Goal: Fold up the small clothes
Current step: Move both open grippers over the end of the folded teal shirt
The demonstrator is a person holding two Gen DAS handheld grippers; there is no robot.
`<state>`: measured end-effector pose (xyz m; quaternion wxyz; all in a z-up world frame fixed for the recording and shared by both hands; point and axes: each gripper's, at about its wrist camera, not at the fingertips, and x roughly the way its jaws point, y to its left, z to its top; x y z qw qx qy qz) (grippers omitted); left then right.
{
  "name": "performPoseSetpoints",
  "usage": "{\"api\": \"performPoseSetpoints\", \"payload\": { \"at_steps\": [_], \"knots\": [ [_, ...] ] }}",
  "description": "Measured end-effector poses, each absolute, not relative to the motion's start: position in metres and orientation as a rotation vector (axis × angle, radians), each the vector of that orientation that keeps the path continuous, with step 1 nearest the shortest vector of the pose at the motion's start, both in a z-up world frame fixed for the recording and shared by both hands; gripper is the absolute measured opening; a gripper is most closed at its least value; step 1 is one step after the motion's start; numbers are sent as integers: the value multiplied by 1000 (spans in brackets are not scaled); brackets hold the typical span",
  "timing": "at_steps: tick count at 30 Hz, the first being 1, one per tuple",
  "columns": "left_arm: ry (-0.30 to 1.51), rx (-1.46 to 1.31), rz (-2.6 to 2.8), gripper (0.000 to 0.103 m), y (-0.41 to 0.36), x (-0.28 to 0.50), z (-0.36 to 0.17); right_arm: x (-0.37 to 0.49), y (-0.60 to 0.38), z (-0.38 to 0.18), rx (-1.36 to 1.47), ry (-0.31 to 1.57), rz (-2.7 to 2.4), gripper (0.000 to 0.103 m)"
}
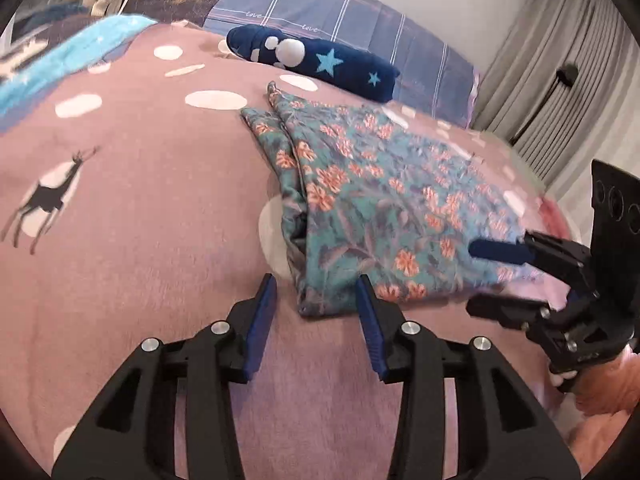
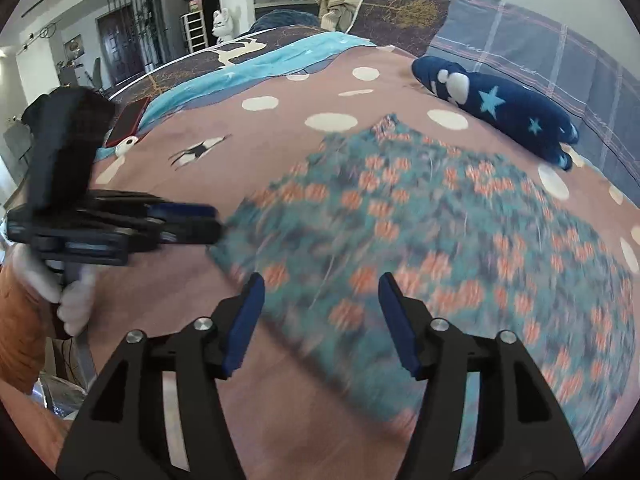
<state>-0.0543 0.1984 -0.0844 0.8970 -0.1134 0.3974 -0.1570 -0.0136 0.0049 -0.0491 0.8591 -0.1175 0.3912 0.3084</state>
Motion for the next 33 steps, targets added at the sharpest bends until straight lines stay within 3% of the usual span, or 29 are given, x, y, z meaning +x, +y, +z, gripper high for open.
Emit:
{"api": "performPoseSetpoints", "payload": {
  "at_steps": [3,8,20,27,33],
  "knots": [
    [838,-214,-300,43,195,-58,-80,-21,-13,-67,-158,889,627,65],
    [819,-269,-255,55,209,-63,-67,-32,-35,-64,-149,870,563,64],
    [797,-363,-131,56,247,-74,-65,-64,34,-53,-481,641,588,73],
    [746,-342,-145,56,250,-77,-59,-45,87,-83,-798,666,489,73],
    [730,-344,-168,56,248,-73,-58,-35,104,-89,-834,624,441,73]
  ]
}}
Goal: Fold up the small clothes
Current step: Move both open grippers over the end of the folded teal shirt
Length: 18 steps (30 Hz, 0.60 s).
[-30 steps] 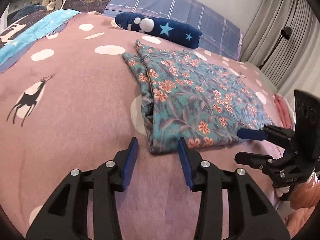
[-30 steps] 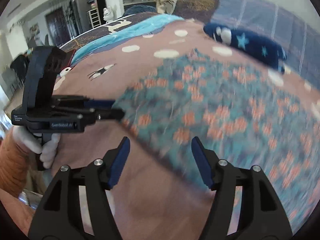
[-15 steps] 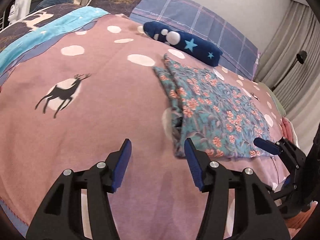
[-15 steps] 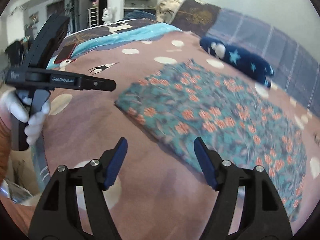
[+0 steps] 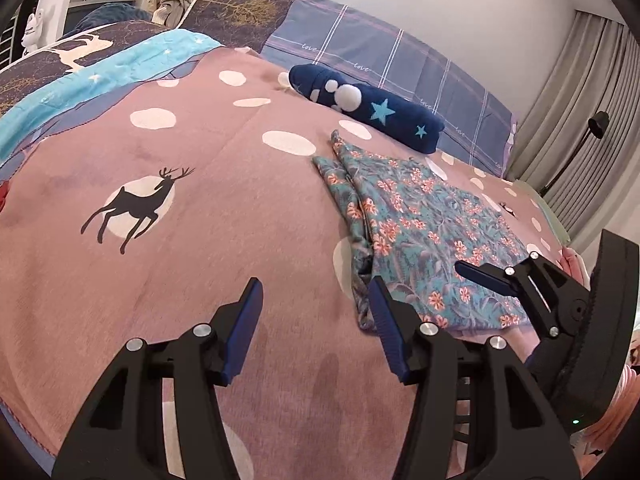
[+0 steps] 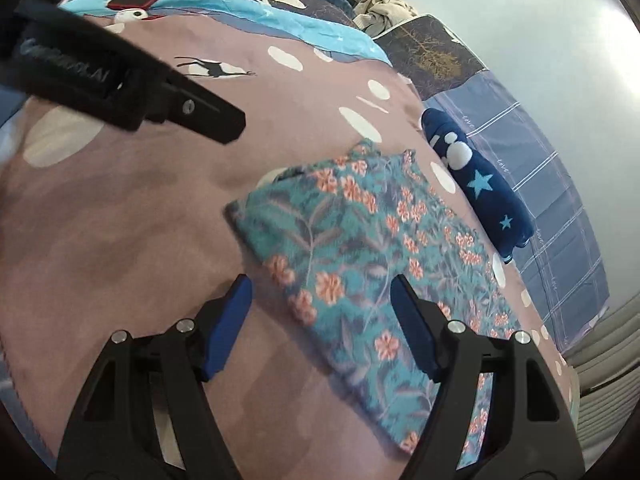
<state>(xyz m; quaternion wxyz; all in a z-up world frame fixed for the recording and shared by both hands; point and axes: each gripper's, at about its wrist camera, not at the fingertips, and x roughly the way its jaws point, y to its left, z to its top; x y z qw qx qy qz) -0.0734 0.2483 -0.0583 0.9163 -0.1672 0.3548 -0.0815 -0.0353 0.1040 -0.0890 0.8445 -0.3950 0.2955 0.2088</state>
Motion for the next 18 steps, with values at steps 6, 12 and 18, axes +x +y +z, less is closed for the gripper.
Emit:
{"api": "performPoseSetpoints", "payload": {
  "at_steps": [6,12,18],
  "knots": [
    [732,-388,-162,56,260,-73,-66,-32,117,-95,-882,565,408,73],
    [716,-431,-112,56,285,-79,-68,-41,120,-99,-925,497,368,72],
    [700,-454,-113,56,293,-79,-70,-44,106,-98,-941,515,366,71]
  ]
}}
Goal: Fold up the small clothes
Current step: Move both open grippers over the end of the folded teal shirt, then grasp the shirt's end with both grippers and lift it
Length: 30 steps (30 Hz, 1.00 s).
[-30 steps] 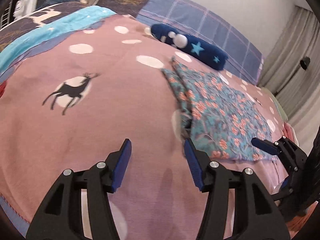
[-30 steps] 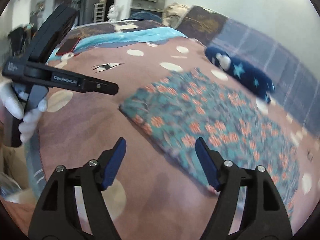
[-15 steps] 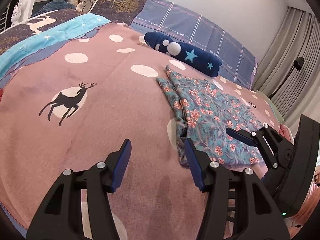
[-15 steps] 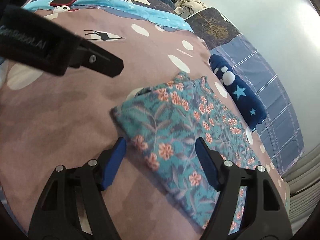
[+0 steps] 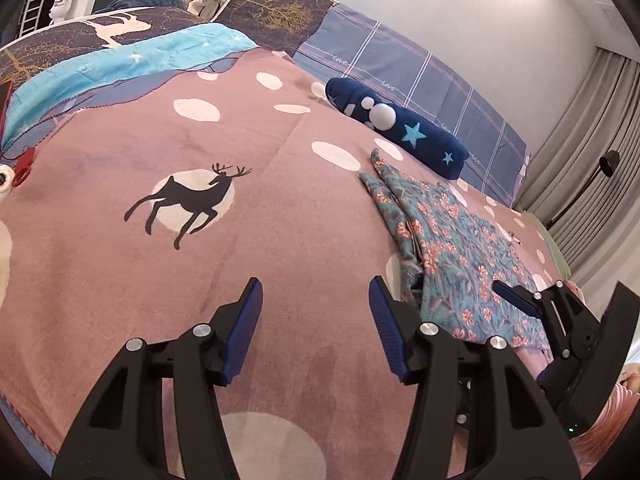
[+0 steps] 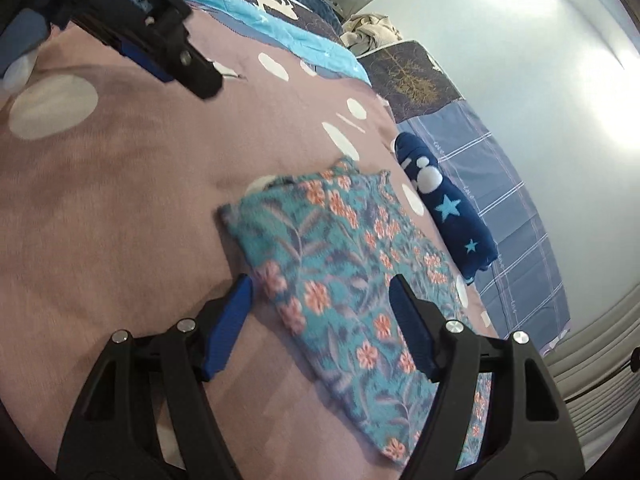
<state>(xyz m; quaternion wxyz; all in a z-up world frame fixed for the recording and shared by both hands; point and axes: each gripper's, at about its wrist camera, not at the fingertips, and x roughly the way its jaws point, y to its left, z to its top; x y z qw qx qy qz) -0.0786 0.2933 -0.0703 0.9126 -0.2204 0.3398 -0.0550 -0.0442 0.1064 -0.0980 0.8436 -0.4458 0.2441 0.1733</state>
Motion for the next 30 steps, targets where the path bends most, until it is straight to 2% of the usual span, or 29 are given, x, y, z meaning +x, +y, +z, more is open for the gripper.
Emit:
{"api": "performPoseSetpoints", "payload": {
  "at_steps": [1,4,6,8,11,18,21,22,23,25,27,30],
  "knots": [
    [698,-462,-122,56,293,-77,-70,-41,109,-98,-940,528,368,71],
    [700,-488,-181,56,290,-68,-67,-26,125,-102,-949,505,371,60],
    [708,-521,-251,56,289,-57,-63,-20,133,-105,-945,510,377,44],
    [736,-557,-332,56,288,-39,-59,-20,139,-107,-959,498,379,34],
    [794,-545,-433,61,277,-5,-53,-25,138,-110,-972,470,370,32],
    [1023,-530,-549,62,235,92,-78,-27,138,-110,-948,479,360,32],
    [1012,-536,-567,62,226,114,-83,-23,138,-110,-937,490,359,32],
    [1008,-564,-564,58,225,121,-84,-21,138,-109,-927,498,361,32],
    [1009,-584,-559,36,224,125,-85,-19,138,-108,-920,505,364,31],
    [1018,-617,-540,11,223,132,-84,-13,136,-107,-898,531,383,11],
    [993,-636,-539,11,222,131,-76,-9,128,-101,-841,540,395,6],
    [920,-626,-581,11,205,126,-47,-11,110,-78,-707,515,410,6]
  ]
}}
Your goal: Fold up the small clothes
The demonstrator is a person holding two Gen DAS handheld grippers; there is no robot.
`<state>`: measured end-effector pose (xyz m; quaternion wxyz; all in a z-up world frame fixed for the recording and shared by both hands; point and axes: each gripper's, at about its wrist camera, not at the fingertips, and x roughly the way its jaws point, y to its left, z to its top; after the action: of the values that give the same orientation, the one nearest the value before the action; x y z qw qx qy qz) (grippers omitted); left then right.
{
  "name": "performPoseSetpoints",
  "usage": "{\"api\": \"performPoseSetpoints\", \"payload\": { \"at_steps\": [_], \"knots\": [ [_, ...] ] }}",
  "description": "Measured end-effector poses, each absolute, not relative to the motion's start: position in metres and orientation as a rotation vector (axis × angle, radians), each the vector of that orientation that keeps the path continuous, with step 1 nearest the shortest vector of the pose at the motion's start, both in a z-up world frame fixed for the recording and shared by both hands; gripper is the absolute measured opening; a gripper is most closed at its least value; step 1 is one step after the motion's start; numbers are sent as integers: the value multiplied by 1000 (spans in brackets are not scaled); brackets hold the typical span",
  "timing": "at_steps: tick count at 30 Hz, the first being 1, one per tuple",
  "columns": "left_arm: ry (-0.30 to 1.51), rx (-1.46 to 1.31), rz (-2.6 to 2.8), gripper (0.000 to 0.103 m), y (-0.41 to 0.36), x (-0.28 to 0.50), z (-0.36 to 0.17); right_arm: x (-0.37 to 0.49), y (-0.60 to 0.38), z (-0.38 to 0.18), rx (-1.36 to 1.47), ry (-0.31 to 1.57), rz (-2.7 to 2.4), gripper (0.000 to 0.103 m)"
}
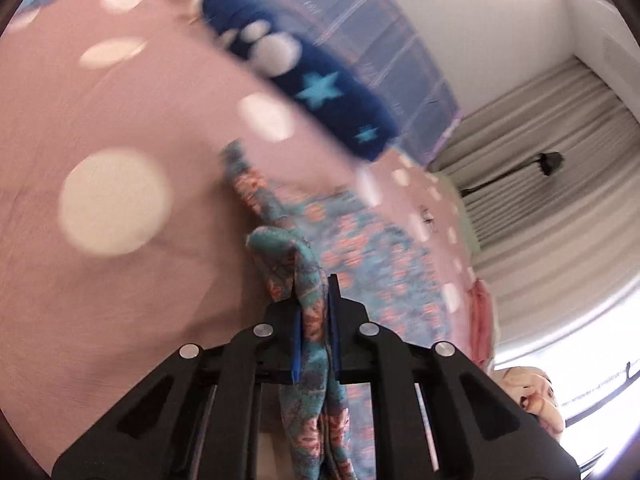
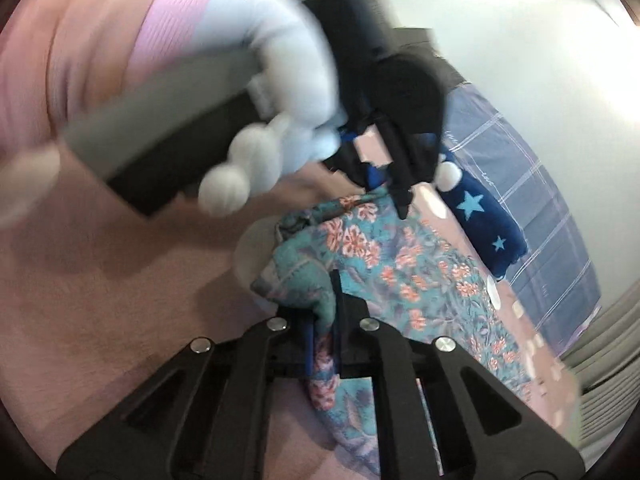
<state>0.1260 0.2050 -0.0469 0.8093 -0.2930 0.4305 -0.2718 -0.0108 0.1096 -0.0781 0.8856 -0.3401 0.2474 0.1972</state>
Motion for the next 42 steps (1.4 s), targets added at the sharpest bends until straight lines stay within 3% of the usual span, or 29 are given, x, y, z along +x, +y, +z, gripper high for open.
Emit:
{"api": "performPoseSetpoints", "payload": {
  "at_steps": [8,15,26,35,36,38,40,42],
  "knots": [
    [871,-527,-669,11,121,129,14,-8,21,-20,-301,518,404,5],
    [890,-436,-737,11,21,141,27,-5,-90,2,1,526,340,5],
    [1005,-234,-776,9,-131,148,-5,-29,-235,-34,366,593,214,6],
    [1064,-59,-763,6,-197,141,-35,-36,-283,-65,522,675,205,6],
    [1072,-42,-766,7,-200,140,-37,-36,-286,-68,538,684,210,5],
    [1084,-5,-771,22,-203,134,-40,-37,-291,-74,572,702,224,6],
    [1052,12,-770,27,-200,127,-34,-36,-294,-78,600,717,237,6],
    [978,49,-761,38,-188,111,-18,-36,-298,-84,642,731,256,6]
  ]
}}
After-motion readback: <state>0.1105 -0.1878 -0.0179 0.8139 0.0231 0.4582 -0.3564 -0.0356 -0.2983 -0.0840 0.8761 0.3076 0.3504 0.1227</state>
